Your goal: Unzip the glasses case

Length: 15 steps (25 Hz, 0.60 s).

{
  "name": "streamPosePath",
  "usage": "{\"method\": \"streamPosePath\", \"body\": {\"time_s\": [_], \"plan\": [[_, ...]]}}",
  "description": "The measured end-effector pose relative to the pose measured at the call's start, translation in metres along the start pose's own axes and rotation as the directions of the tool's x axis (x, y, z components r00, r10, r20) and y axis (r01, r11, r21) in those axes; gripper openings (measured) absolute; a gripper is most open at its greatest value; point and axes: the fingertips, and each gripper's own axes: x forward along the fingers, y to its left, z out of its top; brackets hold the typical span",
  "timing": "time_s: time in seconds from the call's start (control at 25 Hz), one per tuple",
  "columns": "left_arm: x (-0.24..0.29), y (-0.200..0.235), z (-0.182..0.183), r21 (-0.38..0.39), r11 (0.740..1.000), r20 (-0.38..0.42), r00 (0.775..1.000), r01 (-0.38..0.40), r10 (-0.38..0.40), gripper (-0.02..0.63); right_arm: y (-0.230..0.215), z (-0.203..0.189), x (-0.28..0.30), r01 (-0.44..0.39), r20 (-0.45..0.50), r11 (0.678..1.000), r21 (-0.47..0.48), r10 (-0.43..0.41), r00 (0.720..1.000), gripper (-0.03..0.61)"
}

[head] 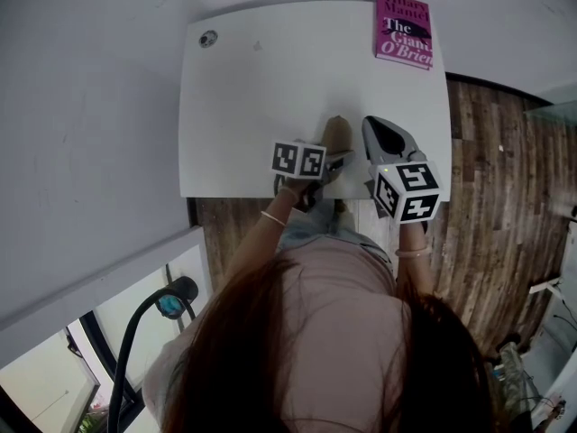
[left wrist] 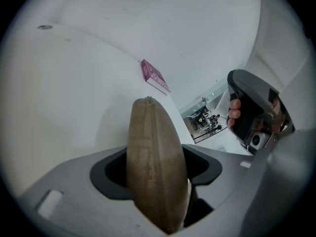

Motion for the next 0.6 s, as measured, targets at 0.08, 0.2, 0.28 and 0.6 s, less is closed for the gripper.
{"method": "streamPosePath", "body": {"time_s": [0.08, 0.2, 0.28, 0.6], "plan": [[-0.001, 0.001, 0.0, -0.001, 1.0, -0.001, 1.0, 0.006, -0.006, 0.302, -0.001, 0.001, 0.0, 0.0, 0.003, 1.0, 0.006, 0.0, 1.0, 0.003], [-0.003, 0.001, 0.002, -0.004, 1.0, 0.004, 1.0, 0.01, -0.01, 0.298, -0.002, 0.001, 0.0, -0.002, 0.005, 1.0, 0.009, 0.002, 1.0, 0.003], [-0.005, 0.001, 0.004, 0.015, 1.0, 0.001, 1.0, 0.005, -0.005, 0.298, -0.002, 0.001, 0.0, -0.003, 0.005, 1.0, 0.007, 0.003, 1.0, 0.003], [-0.03, 0.005, 0.024, 0.078, 0.997, -0.013, 1.0, 0.008, -0.007, 0.298, 0.005, 0.007, 0.007, -0.023, 0.02, 0.999, -0.033, 0.024, 1.0, 0.003]]}}
